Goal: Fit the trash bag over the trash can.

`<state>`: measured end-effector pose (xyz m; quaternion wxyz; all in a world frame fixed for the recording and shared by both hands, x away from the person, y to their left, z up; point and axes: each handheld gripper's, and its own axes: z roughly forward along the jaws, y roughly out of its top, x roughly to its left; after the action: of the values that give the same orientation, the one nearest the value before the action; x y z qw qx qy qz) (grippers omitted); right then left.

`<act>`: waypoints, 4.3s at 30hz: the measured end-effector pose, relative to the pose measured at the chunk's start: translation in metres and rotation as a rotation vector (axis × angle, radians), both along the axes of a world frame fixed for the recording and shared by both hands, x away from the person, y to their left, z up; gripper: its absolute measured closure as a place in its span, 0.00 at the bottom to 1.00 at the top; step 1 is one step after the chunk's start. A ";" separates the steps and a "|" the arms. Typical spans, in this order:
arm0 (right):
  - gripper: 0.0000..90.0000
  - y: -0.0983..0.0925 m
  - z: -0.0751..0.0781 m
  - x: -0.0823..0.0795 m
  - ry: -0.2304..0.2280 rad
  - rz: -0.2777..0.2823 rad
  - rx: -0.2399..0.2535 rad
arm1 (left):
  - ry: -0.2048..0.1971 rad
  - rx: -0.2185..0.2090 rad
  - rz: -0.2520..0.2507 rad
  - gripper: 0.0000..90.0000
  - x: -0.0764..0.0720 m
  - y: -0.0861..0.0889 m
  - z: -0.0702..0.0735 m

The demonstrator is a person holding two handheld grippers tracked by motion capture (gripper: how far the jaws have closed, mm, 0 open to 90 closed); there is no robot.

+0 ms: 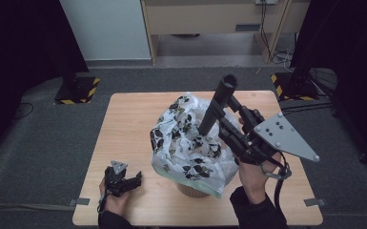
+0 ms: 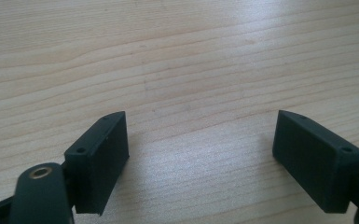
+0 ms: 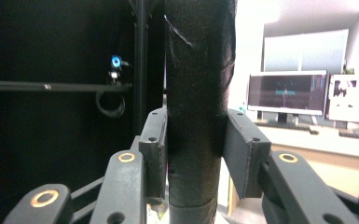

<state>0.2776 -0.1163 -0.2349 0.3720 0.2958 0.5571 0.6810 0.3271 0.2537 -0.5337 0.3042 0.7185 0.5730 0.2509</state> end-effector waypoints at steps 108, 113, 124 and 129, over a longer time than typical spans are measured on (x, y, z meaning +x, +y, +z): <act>0.69 0.041 -0.094 -0.020 0.162 0.096 -0.118 | 0.000 0.001 -0.002 0.20 0.000 0.000 0.000; 0.69 0.026 -0.071 -0.026 0.109 0.073 -0.080 | 0.000 0.001 -0.002 0.20 0.000 0.000 0.000; 0.69 0.018 -0.016 -0.011 0.035 0.057 -0.032 | 0.001 0.001 -0.002 0.20 0.000 0.000 0.000; 0.69 0.031 -0.008 0.010 0.028 0.051 -0.047 | 0.002 0.000 -0.002 0.20 0.000 0.000 0.000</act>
<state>0.2873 -0.0855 -0.2433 0.3534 0.2824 0.5855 0.6727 0.3271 0.2538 -0.5336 0.3039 0.7193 0.5725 0.2501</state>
